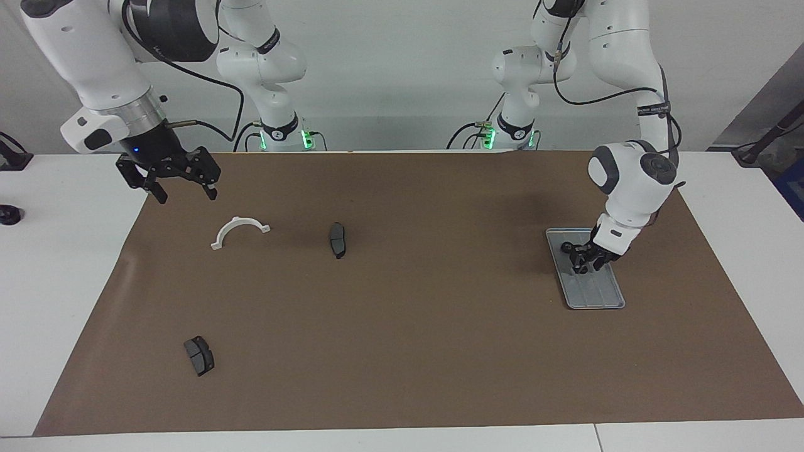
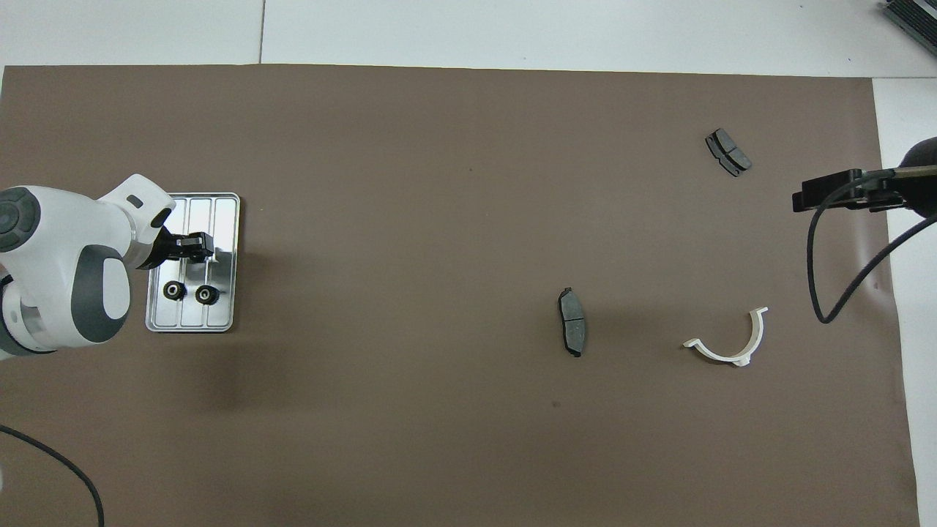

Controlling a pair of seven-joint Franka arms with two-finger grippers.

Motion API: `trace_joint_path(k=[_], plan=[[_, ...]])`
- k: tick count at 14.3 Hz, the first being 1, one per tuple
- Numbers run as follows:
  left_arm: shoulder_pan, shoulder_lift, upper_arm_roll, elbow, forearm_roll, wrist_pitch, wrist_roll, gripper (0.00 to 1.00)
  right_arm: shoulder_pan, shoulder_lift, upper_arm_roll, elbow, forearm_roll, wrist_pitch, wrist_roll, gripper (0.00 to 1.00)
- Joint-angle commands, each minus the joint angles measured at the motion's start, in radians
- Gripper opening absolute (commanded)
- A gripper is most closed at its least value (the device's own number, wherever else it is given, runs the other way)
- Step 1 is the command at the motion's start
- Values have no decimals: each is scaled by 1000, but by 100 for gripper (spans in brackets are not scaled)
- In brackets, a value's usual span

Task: Place bearing gear from tray to pile
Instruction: 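Carry the gear to mid-table with the left gripper while the right gripper approaches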

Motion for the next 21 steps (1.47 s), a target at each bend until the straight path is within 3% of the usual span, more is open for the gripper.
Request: trace_joint_path(k=[1,3,4,5,6,9,13,16,21], plan=[[0,0,2,-16,-5,21,-6,53,-7,-27,2,-32,21,-1,-14,100],[0,2,2,-16,-5,23,-7,49,-7,-27,2,-32,21,1,-12,100],[0,2,2,-14,-4,24,-7,37,-5,-27,2,-30,20,1,-14,100],[0,3,2,-14,-4,24,-7,9,-5,-27,2,-32,20,-1,-12,100],[0,3,2,-13,-4,23,-6,0,-5,-27,2,-30,20,1,-12,100],[0,3,2,24,-4,-20,-7,0,-7,-27,2,-30,20,1,-12,100],[-12,-27,1,160,-5,-213,-36,0,-5,-27,2,-29,20,-1,-14,100],[-75,-47,-36,269,-2,-374,-261,0,-5,-31,2,-33,27,-28,-20,100],[-84,-44,-278,276,1,-332,-778,0,-4,-31,2,-39,9,-2,-5,100]])
